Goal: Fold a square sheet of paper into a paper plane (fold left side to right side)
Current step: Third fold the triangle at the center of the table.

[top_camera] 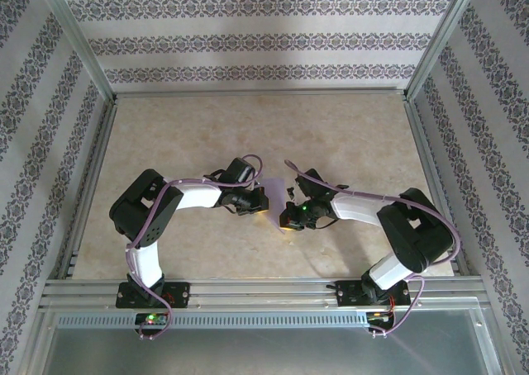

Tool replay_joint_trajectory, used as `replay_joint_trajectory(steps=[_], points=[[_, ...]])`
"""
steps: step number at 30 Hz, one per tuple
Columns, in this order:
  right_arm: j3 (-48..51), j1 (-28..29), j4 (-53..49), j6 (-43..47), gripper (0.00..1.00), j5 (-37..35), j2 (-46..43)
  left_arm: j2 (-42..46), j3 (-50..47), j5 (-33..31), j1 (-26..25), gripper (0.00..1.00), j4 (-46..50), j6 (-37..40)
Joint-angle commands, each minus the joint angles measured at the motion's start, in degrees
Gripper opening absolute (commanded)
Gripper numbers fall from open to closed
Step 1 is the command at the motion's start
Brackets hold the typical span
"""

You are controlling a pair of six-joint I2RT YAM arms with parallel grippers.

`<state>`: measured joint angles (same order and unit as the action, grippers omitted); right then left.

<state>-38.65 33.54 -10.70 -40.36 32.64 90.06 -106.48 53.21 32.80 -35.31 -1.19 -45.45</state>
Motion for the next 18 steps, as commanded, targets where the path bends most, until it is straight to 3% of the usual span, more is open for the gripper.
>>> replay_joint_trajectory(steps=[1,10,18], points=[[-1.18,0.58,-1.17,1.55,0.0,-1.84,1.05,-2.76,-0.08,-4.75,-0.51,0.05,5.46,1.15],[-0.72,1.75,-5.23,3.04,0.0,-6.38,3.92,3.8,-0.81,-4.6,-0.48,0.2,1.09,2.01],[-1.93,2.91,-11.05,4.58,0.0,-13.26,4.29,13.02,-7.45,-5.12,-1.53,0.15,-4.08,0.67]])
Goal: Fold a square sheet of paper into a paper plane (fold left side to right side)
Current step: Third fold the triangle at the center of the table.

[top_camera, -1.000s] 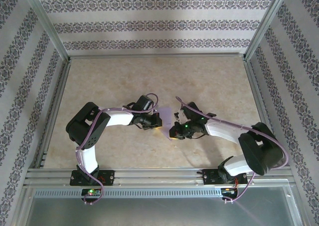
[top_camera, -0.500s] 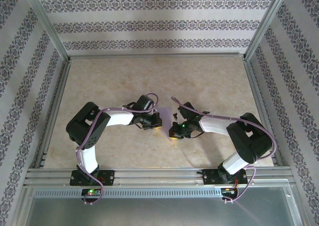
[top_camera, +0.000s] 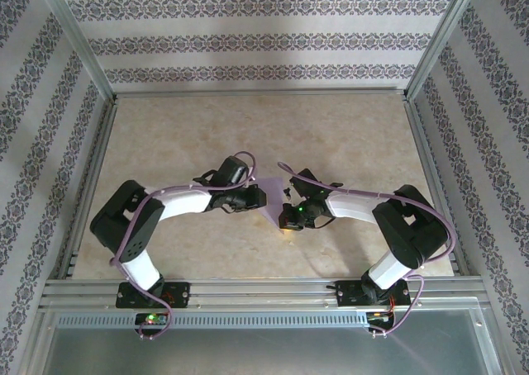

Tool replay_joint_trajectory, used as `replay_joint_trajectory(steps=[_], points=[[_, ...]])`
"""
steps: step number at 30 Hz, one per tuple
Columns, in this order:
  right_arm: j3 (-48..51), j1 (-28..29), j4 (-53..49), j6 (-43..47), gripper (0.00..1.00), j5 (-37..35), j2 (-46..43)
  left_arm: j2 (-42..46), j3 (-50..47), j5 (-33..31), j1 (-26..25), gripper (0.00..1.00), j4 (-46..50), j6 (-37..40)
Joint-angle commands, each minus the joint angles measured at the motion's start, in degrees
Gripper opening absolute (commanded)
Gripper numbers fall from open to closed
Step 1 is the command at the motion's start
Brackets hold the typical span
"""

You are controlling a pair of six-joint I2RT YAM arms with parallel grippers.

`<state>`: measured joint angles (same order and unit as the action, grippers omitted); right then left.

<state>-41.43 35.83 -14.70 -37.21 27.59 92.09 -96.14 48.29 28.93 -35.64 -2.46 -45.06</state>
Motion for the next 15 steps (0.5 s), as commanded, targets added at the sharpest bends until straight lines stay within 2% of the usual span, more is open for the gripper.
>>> replay_joint_trajectory(steps=[1,9,15], points=[[0.82,0.71,-7.42,1.31,0.0,-8.79,2.14,3.33,-3.59,-1.16,-1.68,0.14,-3.98,-0.46],[0.56,1.59,-8.39,1.18,0.0,-9.93,2.65,0.79,-5.56,-1.74,-6.91,0.09,-11.52,-4.82],[-0.05,2.07,-8.57,0.92,0.0,-9.99,3.35,-2.87,-5.38,-2.21,-7.41,0.09,-15.08,-6.59]])
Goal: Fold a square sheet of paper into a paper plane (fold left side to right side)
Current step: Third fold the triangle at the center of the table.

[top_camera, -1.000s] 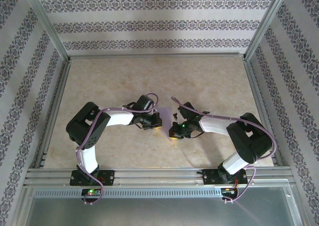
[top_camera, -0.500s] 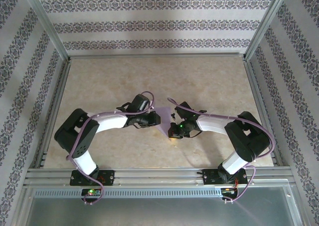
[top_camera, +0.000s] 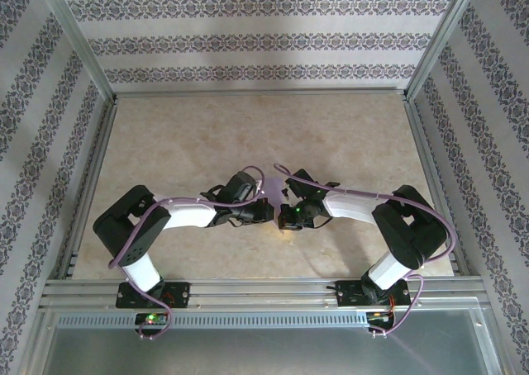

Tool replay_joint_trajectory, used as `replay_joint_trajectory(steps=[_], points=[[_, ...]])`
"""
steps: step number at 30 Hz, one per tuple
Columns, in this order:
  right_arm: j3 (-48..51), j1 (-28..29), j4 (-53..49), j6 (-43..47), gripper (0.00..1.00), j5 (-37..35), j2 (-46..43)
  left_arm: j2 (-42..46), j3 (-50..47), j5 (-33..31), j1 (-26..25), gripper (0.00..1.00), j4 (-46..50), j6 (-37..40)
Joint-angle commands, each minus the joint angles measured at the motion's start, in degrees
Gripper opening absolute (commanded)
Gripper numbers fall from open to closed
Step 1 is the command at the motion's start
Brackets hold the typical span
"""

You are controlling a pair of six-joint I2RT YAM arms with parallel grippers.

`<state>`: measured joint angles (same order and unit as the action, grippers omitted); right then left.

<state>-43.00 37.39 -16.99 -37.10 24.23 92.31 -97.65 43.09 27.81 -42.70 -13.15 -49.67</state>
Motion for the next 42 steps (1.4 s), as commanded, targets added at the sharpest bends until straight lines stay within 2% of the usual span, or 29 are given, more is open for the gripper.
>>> replay_joint_trajectory(steps=[1,11,23,31,42], points=[[1.48,0.61,-6.3,0.72,0.0,-6.73,3.19,-1.92,-0.06,-1.3,-0.31,0.08,-4.64,-2.17],[1.39,0.98,-7.63,0.98,0.0,-7.79,3.64,-5.26,0.66,-2.09,-0.33,0.07,-6.39,-3.5],[0.99,1.14,-10.93,2.34,0.0,-10.86,4.59,-6.65,0.53,-6.16,0.8,0.07,-0.88,-3.54],[0.82,1.12,-11.74,2.74,0.0,-11.33,4.46,-5.1,0.3,-7.44,5.29,0.07,3.56,0.51],[0.9,1.18,-12.01,2.78,0.0,-11.31,3.69,-5.82,0.43,-6.87,14.9,0.07,5.76,7.16]])
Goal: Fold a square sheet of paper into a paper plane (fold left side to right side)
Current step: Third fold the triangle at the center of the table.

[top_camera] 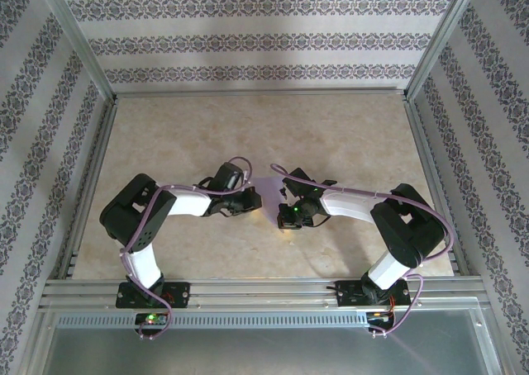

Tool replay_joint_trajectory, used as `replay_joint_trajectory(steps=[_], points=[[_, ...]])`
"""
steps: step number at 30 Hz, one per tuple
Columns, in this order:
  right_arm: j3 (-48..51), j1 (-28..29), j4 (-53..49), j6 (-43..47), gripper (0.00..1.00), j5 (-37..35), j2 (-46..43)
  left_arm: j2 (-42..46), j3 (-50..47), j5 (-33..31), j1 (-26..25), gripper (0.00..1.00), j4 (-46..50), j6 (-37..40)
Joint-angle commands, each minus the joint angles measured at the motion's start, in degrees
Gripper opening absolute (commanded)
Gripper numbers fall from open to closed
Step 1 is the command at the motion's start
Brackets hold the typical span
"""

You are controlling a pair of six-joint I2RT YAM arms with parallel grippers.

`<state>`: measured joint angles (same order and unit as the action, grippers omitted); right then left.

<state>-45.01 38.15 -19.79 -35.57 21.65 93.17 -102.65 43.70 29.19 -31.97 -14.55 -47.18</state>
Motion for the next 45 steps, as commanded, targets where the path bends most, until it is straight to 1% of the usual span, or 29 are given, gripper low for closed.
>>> replay_joint_trajectory(steps=[1,4,8,12,16,21,24,31,40,45], points=[[2.91,0.39,-9.21,1.29,0.0,-8.73,2.81,-0.58,-0.08,-8.27,4.75,0.07,7.55,5.05],[2.91,0.37,-9.08,1.22,0.0,-8.47,2.5,0.96,0.07,-8.01,6.3,0.07,8.11,5.65],[2.91,0.13,-8.26,0.96,0.0,-7.8,1.69,6.66,0.77,-8.6,6.4,0.07,11.51,7.88],[3.0,-0.55,-6.78,0.67,0.0,-7.08,1.06,13.69,0.33,-8.42,5.19,0.07,15.06,9.27],[2.83,-0.99,-6.36,0.64,0.0,-7.06,1.01,16.48,-0.47,-4.81,2.37,0.07,14.13,7.94],[3.09,-1.35,-5.42,0.59,0.0,-6.36,1.01,12.48,1.66,-2.7,-2.98,0.07,12.02,6.14],[2.92,-1.42,-5.31,0.59,0.0,-5.85,1.14,8.61,3.97,-1.77,-4.89,0.07,10.49,5.72],[2.83,-1.56,-5.25,0.59,0.0,-5.65,0.92,1.84,8.55,-0.58,-5.93,0.06,10.67,6.92],[2.48,-1.86,-5.25,0.34,0.0,-5.05,-0.3,-0.92,6.9,-2.51,-6.44,0.06,9.27,6.22],[1.13,-2.08,-4.86,0.26,0.0,-3.26,-1.7,-2.43,6.79,-4.73,-6.44,0.05,11.51,6.58]])
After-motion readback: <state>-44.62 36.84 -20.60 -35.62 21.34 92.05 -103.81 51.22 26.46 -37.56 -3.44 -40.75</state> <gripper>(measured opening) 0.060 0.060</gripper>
